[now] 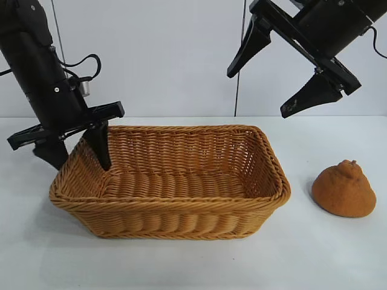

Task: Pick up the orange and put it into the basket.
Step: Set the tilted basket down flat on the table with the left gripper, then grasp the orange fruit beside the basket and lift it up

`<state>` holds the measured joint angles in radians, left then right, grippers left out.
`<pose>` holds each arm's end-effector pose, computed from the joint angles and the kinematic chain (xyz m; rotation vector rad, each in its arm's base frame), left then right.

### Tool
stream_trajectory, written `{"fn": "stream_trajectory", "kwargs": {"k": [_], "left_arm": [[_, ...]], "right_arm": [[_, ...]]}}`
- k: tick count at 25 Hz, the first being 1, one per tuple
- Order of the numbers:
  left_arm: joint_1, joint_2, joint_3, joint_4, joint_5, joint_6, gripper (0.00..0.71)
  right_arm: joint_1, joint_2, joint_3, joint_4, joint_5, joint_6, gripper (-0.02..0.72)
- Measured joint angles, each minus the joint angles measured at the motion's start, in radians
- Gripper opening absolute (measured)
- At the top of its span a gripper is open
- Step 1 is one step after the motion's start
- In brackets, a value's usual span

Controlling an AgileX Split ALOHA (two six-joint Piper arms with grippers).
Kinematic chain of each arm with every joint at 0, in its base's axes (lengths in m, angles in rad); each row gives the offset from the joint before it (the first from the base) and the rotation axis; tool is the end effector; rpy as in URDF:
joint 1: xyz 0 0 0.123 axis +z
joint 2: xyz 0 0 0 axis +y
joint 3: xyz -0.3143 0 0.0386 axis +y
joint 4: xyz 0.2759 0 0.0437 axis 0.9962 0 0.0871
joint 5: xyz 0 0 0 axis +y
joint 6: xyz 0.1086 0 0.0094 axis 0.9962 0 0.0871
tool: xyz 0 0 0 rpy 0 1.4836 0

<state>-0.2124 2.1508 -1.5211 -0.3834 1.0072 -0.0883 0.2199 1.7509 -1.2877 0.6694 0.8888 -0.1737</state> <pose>0.4413 -0.1305 0.1343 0.1215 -3.0700 0.5040 0.3790 0.1386 0.2541 -0.0577 2.7426 0.8299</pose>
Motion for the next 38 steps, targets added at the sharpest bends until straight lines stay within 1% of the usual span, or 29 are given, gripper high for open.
{"fn": "stream_trajectory", "kwargs": {"k": [2, 6, 9, 12, 14, 16, 19, 21, 22, 25, 28, 32, 35, 38], "left_arm": [[0.0, -0.004, -0.015, 0.0, 0.021, 0.0, 0.578], [0.0, -0.056, -0.056, 0.028, 0.055, 0.001, 0.603], [0.0, -0.114, -0.104, 0.108, 0.083, 0.001, 0.605], [0.004, -0.16, -0.143, 0.23, 0.115, 0.002, 0.607], [0.024, -0.183, -0.157, 0.284, 0.132, 0.003, 0.607], [0.059, -0.198, -0.163, 0.326, 0.149, 0.005, 0.607], [0.127, -0.215, -0.163, 0.37, 0.185, 0.011, 0.609], [0.164, -0.227, -0.163, 0.383, 0.197, 0.012, 0.609], [0.175, -0.233, -0.163, 0.39, 0.201, 0.012, 0.609], [0.178, -0.26, -0.159, 0.389, 0.205, 0.025, 0.609], [0.163, -0.298, -0.13, 0.383, 0.204, 0.032, 0.609], [0.147, -0.383, -0.039, 0.366, 0.206, 0.043, 0.609], [0.147, -0.476, 0.062, 0.364, 0.206, 0.049, 0.609], [0.147, -0.595, 0.192, 0.365, 0.206, 0.049, 0.609]], "right_arm": [[0.0, 0.0, 0.0, 0.0, 0.0, 0.0, 0.661], [0.0, 0.0, 0.0, 0.0, 0.0, 0.0, 0.661], [0.0, 0.0, 0.0, 0.0, 0.0, 0.0, 0.661], [0.0, 0.0, 0.0, 0.0, 0.0, 0.0, 0.661], [0.0, 0.0, 0.0, 0.0, 0.0, 0.0, 0.661], [0.0, 0.0, 0.0, 0.0, 0.0, 0.0, 0.661], [0.0, 0.0, 0.0, -0.004, 0.0, 0.0, 0.661], [0.0, 0.0, 0.0, -0.005, 0.0, 0.0, 0.661], [0.0, 0.0, 0.0, -0.005, 0.0, 0.0, 0.661], [0.0, 0.0, 0.0, -0.006, 0.0, 0.0, 0.661], [0.0, 0.0, 0.0, -0.01, 0.0, 0.0, 0.661], [0.0, 0.0, 0.0, -0.011, 0.001, 0.0, 0.661], [0.0, 0.0, 0.0, -0.011, 0.001, 0.0, 0.661], [0.0, 0.0, 0.0, -0.011, 0.001, 0.0, 0.661]]}}
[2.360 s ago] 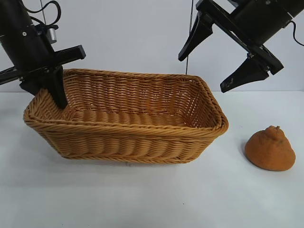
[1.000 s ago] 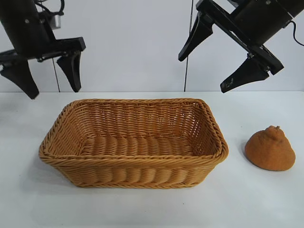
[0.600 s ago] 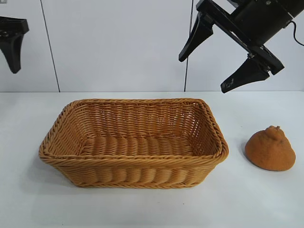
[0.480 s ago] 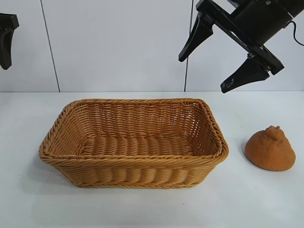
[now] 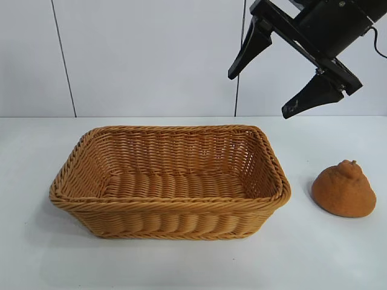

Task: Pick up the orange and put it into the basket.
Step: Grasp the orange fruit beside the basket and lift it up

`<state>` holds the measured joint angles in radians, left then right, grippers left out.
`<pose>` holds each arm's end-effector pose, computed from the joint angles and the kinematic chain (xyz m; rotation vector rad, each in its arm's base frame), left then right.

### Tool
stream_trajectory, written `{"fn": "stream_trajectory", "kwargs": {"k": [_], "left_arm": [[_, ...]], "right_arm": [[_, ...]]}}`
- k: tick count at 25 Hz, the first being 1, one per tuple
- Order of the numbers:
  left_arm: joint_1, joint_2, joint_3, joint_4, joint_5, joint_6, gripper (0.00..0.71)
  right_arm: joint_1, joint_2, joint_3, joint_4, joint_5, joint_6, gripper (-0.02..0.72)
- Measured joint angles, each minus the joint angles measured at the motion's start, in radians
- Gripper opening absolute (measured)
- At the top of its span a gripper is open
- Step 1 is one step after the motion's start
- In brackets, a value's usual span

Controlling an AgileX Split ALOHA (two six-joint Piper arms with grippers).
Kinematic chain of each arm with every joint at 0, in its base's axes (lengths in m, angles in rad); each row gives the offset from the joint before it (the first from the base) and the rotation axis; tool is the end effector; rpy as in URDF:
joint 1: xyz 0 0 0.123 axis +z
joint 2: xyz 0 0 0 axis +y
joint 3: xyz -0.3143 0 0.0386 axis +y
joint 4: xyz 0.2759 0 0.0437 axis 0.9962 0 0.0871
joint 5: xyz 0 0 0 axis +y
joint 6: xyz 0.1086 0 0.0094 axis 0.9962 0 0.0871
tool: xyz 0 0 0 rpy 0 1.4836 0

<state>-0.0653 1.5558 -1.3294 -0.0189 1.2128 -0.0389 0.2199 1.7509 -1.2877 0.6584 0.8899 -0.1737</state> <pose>0.3353 -0.0239 0.3121 0.0318 2.9236 -0.0436 0.3788 0.1378 0.2536 -0.0667 2.7465 0.8173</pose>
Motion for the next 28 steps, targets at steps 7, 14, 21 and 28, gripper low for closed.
{"fn": "stream_trajectory", "kwargs": {"k": [7, 14, 21, 28], "left_arm": [[0.0, -0.299, 0.276, 0.0, 0.001, 0.005, 0.609], [0.0, -0.687, 0.567, 0.003, -0.018, 0.005, 0.609], [0.0, -1.102, 0.797, 0.003, -0.121, 0.005, 0.609], [0.0, -1.293, 0.824, 0.003, -0.144, 0.005, 0.609]], "right_arm": [[0.0, 0.0, 0.0, 0.0, 0.0, 0.0, 0.661], [0.0, 0.0, 0.0, 0.0, 0.0, 0.0, 0.661], [0.0, 0.0, 0.0, 0.0, 0.001, 0.0, 0.661], [0.0, 0.0, 0.0, -0.027, 0.019, 0.0, 0.661]]}}
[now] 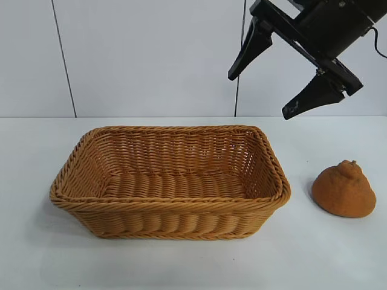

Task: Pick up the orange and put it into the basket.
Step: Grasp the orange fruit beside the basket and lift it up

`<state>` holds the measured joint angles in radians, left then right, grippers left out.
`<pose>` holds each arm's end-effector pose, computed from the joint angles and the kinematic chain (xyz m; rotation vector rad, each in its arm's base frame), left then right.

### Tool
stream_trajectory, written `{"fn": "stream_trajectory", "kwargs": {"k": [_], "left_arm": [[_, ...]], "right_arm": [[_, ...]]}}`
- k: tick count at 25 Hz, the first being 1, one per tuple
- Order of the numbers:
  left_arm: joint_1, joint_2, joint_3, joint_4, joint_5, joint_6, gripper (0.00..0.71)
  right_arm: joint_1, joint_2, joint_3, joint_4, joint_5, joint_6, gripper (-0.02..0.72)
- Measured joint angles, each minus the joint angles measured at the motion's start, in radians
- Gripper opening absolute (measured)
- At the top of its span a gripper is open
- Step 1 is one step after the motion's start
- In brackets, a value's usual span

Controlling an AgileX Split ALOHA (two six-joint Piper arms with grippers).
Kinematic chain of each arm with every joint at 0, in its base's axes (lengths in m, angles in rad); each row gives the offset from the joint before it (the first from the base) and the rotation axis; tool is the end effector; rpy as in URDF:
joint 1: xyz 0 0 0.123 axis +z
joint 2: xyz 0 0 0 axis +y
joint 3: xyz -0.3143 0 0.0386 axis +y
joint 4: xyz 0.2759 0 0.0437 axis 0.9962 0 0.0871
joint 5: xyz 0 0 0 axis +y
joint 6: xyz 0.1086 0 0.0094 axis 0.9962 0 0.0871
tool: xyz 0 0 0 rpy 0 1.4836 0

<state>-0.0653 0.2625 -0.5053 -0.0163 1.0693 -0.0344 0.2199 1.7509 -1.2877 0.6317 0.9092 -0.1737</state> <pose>0.0441 -0.0044 0.2771 0.0339 2.3108 -0.0713 0.3767 0.1363 0.2520 -0.0957 2.7700 0.7931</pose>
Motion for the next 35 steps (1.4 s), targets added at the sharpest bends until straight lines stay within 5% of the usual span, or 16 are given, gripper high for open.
{"fn": "stream_trajectory", "kwargs": {"k": [3, 11, 15, 26, 35], "left_arm": [[0.0, -0.033, 0.0, 0.0, -0.001, 0.0, 0.609], [0.0, -0.264, 0.002, 0.001, -0.004, 0.0, 0.609], [0.0, -0.267, 0.002, 0.0, -0.004, 0.0, 0.609], [0.0, -0.267, 0.002, 0.0, -0.004, 0.0, 0.609], [0.0, -0.267, 0.002, 0.0, -0.004, 0.0, 0.609]], "right_arm": [[0.0, 0.0, -0.007, -0.073, 0.025, 0.01, 0.661], [0.0, 0.0, -0.121, -0.423, 0.146, 0.158, 0.661], [-0.001, 0.0, -0.167, -0.541, 0.178, 0.206, 0.661], [-0.134, 0.062, -0.169, -0.555, 0.187, 0.214, 0.661], [-0.14, 0.202, -0.168, -0.549, 0.18, 0.209, 0.661]]}}
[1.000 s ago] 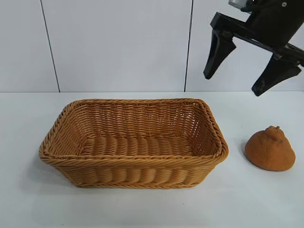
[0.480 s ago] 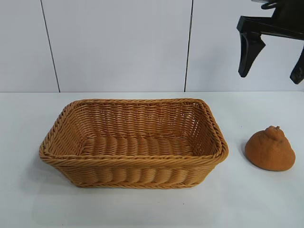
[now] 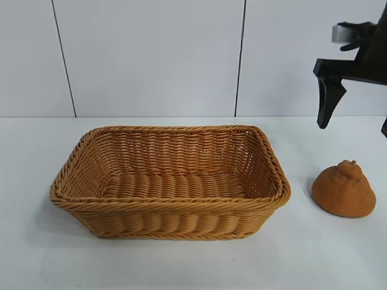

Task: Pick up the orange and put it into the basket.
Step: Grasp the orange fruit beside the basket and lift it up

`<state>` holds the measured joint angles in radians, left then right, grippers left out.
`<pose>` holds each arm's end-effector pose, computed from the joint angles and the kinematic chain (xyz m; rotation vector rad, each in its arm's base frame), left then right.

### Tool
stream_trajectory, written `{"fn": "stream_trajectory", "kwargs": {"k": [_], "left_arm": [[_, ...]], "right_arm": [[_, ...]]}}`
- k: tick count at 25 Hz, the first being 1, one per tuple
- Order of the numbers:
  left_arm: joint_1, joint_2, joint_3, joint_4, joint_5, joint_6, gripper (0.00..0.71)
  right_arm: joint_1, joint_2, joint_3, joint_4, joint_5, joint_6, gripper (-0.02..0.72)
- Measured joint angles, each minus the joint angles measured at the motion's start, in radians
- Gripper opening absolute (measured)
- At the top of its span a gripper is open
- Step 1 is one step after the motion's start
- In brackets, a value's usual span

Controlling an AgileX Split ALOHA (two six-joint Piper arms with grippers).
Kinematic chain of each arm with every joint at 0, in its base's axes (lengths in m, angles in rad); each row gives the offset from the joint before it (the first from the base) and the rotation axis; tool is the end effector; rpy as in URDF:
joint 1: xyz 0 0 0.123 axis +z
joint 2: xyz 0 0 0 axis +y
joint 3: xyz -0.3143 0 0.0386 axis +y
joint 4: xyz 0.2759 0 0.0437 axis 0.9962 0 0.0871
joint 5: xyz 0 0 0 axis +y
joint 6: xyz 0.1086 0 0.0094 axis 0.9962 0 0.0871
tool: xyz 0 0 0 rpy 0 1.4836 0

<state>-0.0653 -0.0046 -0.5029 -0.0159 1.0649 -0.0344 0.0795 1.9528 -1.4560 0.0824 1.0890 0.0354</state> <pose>0.0024 -0.0017 0.2830 0.0324 2.0416 -0.0814 0.4223 0.0416 0.1987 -0.0131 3.0715 0.1205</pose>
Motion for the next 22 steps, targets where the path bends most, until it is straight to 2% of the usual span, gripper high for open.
{"fn": "stream_trajectory", "kwargs": {"k": [10, 12, 15, 20, 22], "left_arm": [[0.0, 0.0, 0.0, 0.0, 0.0, 0.0, 0.609], [0.0, 0.0, 0.0, 0.0, 0.0, 0.0, 0.609], [0.0, 0.0, 0.0, 0.0, 0.0, 0.0, 0.609], [0.0, 0.0, 0.0, 0.001, 0.001, 0.0, 0.609], [0.0, 0.0, 0.0, 0.001, 0.001, 0.0, 0.609]], "right_arm": [[0.0, 0.199, 0.007, -0.02, -0.032, -0.002, 0.66], [0.0, 0.202, 0.007, -0.023, -0.034, -0.002, 0.628], [0.0, 0.202, 0.007, -0.036, -0.042, -0.002, 0.495], [0.0, 0.197, 0.007, -0.048, -0.017, -0.002, 0.076], [0.0, 0.181, 0.006, -0.048, -0.01, -0.008, 0.055]]}}
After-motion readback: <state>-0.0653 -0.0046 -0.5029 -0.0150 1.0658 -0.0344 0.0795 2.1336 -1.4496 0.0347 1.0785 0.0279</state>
